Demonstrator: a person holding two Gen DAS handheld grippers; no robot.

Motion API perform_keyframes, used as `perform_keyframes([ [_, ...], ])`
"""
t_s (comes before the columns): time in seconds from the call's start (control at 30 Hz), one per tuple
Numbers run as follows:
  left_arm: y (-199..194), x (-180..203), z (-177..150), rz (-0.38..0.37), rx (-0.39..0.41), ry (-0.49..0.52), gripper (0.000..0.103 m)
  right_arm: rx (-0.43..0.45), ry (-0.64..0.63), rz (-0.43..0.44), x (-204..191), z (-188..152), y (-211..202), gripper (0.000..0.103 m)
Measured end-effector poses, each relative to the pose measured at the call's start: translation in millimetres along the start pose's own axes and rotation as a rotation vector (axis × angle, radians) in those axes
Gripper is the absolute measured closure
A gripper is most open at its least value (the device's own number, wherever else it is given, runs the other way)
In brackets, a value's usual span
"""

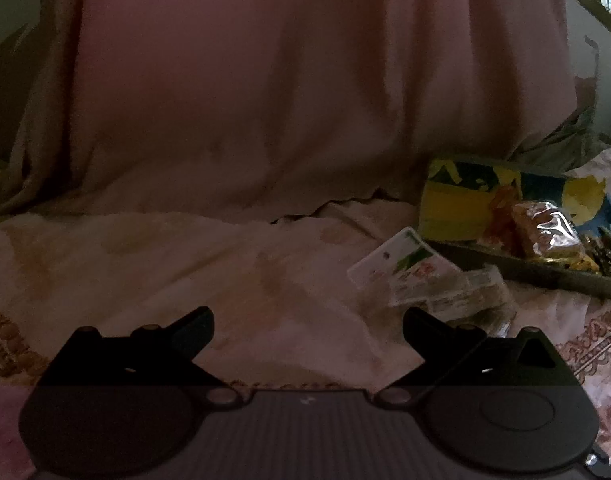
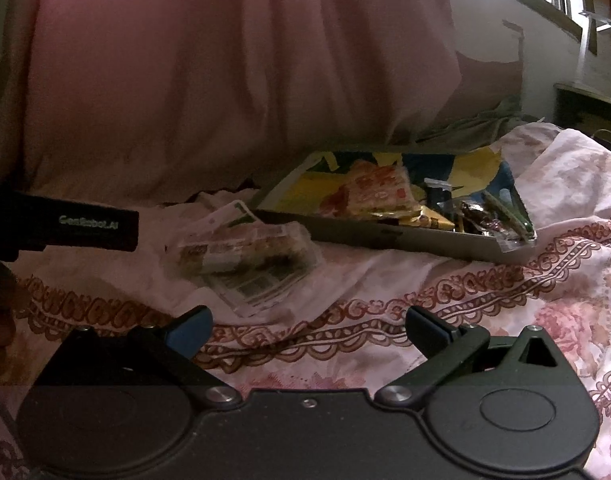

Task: Organize snacks
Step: 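Grasp the wrapped granola bar with the right gripper while the left gripper approaches the white packet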

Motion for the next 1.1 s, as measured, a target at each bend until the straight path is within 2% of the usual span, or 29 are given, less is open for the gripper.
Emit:
perform_keyframes([
  [0.3,16,15,17,-0.032,0.028,0.1,0.0,0.016,0.016,-0.007,9,9,11,0.001],
  [0.43,29,15,20,-0.034,0.013,0.147,0.0,0.03,-0.007,-0.001,11,15,20,0.001],
  [0.57,43,13,19,-0.055,-0.014,0.157,0.0,0.041,-0.05,0.039,12,21,35,0.001],
  [0.9,74,0,26,-0.112,-0.064,0.132,0.0,0.096,-0.353,0.235,-13,39,84,0.001],
  [1.1,88,-11,33,-0.134,-0.06,0.117,0.0,0.142,-0.547,0.354,-37,45,108,0.001],
])
Point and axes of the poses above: each gripper's, at about its wrist camera, not at the fingertips, and y roughly the way its jaws point, x to its right, z to its top, the point moved 5 cm from there along y, roughly the way its jaws point, and after that the axes turned 10 degrees about -z, right-handed, at the moved point
